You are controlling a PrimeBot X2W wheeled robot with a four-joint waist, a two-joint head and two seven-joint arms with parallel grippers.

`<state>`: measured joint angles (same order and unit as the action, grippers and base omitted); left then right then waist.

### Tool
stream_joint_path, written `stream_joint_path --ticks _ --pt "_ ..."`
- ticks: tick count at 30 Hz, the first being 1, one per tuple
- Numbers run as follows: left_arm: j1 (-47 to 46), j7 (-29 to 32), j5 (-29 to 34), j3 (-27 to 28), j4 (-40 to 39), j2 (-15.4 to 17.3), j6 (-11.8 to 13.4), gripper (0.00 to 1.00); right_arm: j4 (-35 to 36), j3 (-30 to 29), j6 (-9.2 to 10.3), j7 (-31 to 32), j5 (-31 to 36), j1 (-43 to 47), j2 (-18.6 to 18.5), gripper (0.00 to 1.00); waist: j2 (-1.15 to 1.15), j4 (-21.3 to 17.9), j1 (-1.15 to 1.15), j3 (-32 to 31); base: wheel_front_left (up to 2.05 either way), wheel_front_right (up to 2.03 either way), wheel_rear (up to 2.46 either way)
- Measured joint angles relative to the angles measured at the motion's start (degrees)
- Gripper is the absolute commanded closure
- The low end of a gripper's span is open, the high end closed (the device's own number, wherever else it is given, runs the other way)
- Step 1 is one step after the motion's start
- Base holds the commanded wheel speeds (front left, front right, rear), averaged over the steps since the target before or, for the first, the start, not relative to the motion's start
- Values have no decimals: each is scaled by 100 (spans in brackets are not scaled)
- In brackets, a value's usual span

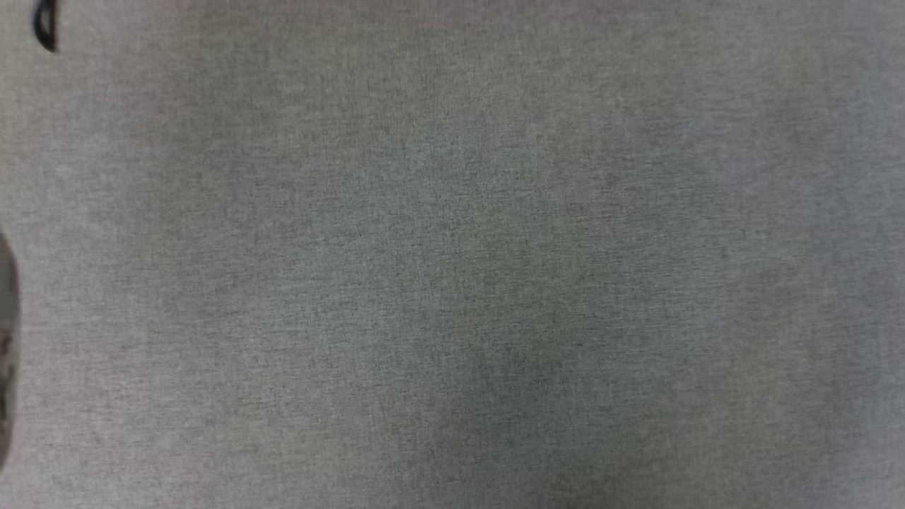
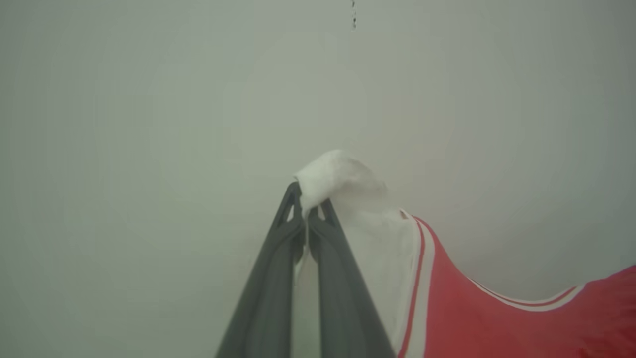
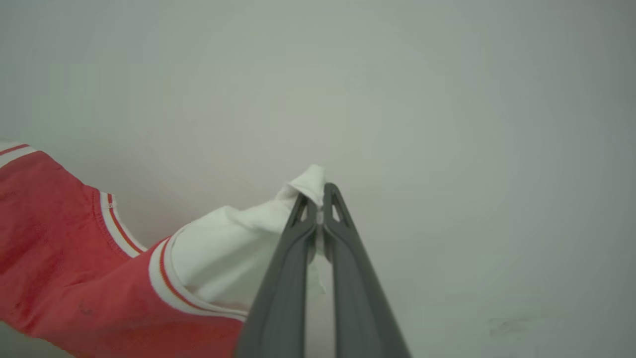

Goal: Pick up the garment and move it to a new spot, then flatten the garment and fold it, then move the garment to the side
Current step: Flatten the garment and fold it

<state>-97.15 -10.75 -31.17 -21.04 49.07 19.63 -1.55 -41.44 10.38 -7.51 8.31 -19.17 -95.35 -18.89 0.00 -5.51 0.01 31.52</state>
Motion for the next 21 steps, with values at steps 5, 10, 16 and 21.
stream_joint_path --ticks 5,10,16,21 --pt "318 -14 -186 11 328 -131 -99 100 -517 407 0 -79 -204 19 31 100 0 57 0 219 0 0 0" --pt "771 -166 -331 48 645 -261 -205 100 -989 733 0 -222 -561 410 85 100 0 127 0 217 0 0 0" --pt "1810 -358 -563 123 854 -434 -378 100 -1185 1107 1 -444 -1114 1538 99 100 0 191 -1 -167 0 0 0" --pt "3461 -414 -694 232 682 -483 -478 100 -913 1430 0 -635 -1669 3158 12 100 0 253 -1 -850 0 0 0"
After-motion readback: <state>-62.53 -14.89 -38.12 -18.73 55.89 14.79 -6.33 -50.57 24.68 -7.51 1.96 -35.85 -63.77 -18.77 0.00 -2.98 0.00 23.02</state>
